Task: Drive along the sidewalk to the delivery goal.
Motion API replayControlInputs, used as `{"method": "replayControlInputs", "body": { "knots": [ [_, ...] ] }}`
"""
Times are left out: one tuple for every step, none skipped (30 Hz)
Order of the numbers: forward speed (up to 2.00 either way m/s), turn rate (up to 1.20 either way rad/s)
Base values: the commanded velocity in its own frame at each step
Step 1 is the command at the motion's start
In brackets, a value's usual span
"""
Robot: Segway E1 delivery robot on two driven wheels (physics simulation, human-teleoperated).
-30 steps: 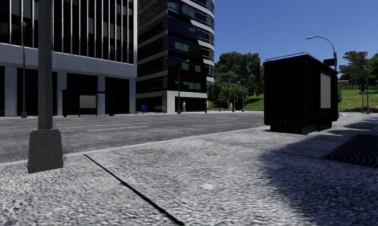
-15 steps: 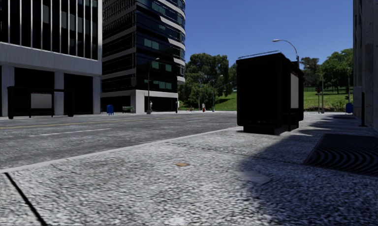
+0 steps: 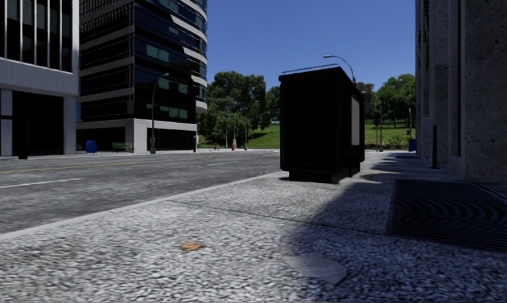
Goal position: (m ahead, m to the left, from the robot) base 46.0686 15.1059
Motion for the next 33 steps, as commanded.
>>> {"method": "replayControlInputs", "body": {
  "knots": [
    [1.36,-0.43],
    [1.36,-0.43],
    [1.36,-0.43],
    [1.37,-0.43],
    [1.37,-0.43],
    [1.37,-0.43],
    [1.37,-0.43],
    [1.37,-0.43],
    [1.37,-0.43],
    [1.37,-0.43],
    [1.37,-0.43],
    [1.37,-0.43],
    [1.37,-0.43],
    [1.37,-0.43],
    [1.37,-0.43],
    [1.37,-0.43],
    [1.37,-0.43],
    [1.37,-0.43],
    [1.37,-0.43],
    [1.37,-0.43],
    [1.37,-0.43],
    [1.37,-0.43],
    [1.37,-0.43],
    [1.37,-0.43],
    [1.37,-0.43],
    [1.37,-0.43],
    [1.37,-0.43],
    [1.37,-0.43],
    [1.37,-0.43],
    [1.37,-0.43],
    [1.37,-0.43],
    [1.37,-0.43],
    [1.37,-0.43]
  ]
}}
